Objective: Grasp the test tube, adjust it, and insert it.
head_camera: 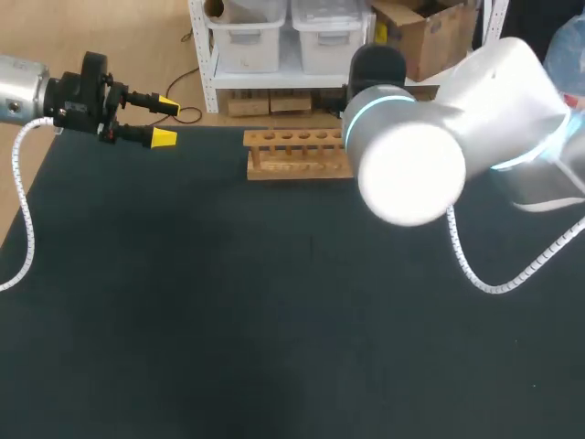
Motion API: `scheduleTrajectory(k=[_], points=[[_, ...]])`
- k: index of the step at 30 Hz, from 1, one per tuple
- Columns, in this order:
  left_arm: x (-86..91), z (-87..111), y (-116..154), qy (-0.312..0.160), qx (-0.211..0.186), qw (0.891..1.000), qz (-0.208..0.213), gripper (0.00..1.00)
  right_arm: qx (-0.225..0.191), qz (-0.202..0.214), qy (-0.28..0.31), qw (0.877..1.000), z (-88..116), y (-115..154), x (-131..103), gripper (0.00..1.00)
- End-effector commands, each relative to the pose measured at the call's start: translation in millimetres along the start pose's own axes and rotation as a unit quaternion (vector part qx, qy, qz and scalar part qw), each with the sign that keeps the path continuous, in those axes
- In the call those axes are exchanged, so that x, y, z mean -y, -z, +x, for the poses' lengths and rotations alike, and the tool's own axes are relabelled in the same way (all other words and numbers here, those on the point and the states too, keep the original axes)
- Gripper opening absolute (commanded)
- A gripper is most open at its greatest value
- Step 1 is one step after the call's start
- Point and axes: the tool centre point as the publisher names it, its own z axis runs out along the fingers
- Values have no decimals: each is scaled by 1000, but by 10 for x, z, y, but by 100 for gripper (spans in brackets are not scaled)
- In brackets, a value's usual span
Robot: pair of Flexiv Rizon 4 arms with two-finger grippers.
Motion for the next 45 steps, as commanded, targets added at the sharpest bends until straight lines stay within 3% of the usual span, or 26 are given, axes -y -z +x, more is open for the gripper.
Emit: scheduleTrajectory(k=[1,19,45], points=[[2,9,1,-1,1,1000,0,100,48,-18,-3,999,-1,-132,11,0],[2,9,1,-1,1,1000,0,100,107,-38,5,994,-32,-515,-120,0],[2,9,1,-1,1,1000,0,100,119,-42,-5,992,91,-717,-132,0]])
